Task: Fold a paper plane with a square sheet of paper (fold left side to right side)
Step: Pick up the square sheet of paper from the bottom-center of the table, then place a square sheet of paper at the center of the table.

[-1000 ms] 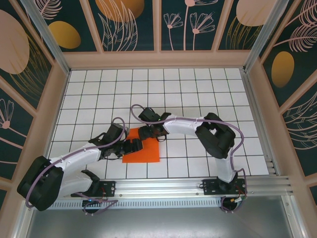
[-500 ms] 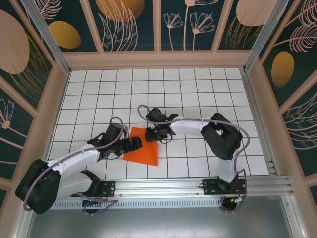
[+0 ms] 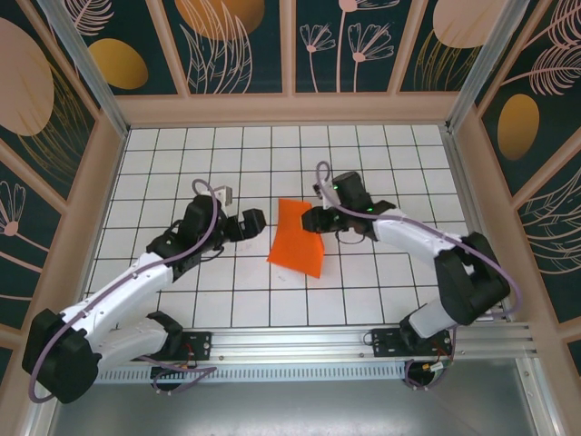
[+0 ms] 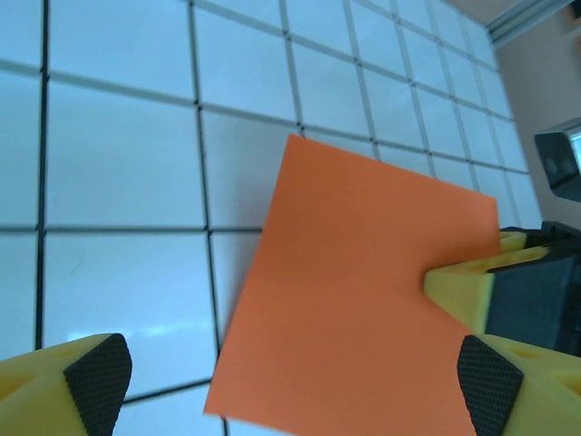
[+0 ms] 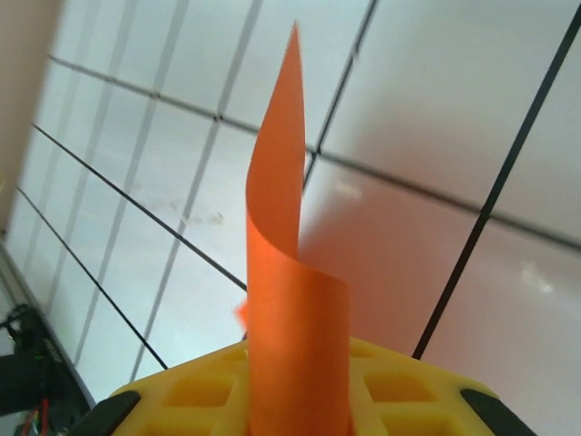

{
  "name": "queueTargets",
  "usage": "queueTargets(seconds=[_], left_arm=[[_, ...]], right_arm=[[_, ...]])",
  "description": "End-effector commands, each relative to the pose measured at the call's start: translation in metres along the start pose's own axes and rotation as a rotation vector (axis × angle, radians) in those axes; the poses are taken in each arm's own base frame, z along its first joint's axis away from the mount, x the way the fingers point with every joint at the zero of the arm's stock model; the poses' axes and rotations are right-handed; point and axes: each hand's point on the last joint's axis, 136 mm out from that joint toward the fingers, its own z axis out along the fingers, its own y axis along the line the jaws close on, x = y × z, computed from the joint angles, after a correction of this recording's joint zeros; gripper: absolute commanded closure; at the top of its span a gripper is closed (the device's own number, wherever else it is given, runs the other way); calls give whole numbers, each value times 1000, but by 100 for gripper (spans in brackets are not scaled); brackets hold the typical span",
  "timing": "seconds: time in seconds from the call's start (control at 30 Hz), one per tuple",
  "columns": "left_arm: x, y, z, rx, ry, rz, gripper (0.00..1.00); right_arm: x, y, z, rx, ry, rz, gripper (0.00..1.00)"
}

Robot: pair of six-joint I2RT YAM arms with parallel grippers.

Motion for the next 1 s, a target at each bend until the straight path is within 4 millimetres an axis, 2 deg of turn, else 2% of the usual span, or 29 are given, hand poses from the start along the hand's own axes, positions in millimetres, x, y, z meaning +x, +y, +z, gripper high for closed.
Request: queueTargets(seconds=[0.0, 0.13, 0.2, 0.3, 0.4, 0.5, 0.53, 0.6, 0.87, 0.97], left_arm=[[-34, -40, -4, 106, -76, 151, 4], [-51, -83, -10, 263, -104, 264, 4], [-58, -108, -21, 370, -130, 345, 3], [-63, -133, -38, 478, -164, 451, 2], [-65, -146, -45, 529, -170, 515, 1], [-57, -151, -41, 573, -129, 536, 1], [-63, -160, -47, 599, -142, 543, 2], [-62, -168, -52, 643, -139, 550, 1], [-50, -187, -67, 789, -89, 596, 1], [-42, -193, -68, 854, -41, 601, 3]], right_arm=[[-25, 24, -40, -129, -98, -136, 76], [-47, 44, -81, -184, -181, -220, 76], [-55, 62, -102, -226, -213, -285, 76], [-62, 91, -128, -286, -252, -369, 77], [-65, 116, -149, -344, -268, -433, 77], [-67, 138, -170, -384, -283, -489, 80], [-67, 144, -176, -397, -288, -505, 80], [-65, 157, -188, -425, -295, -537, 80], [-53, 185, -216, -518, -298, -619, 80], [-49, 189, -221, -528, -301, -635, 80]])
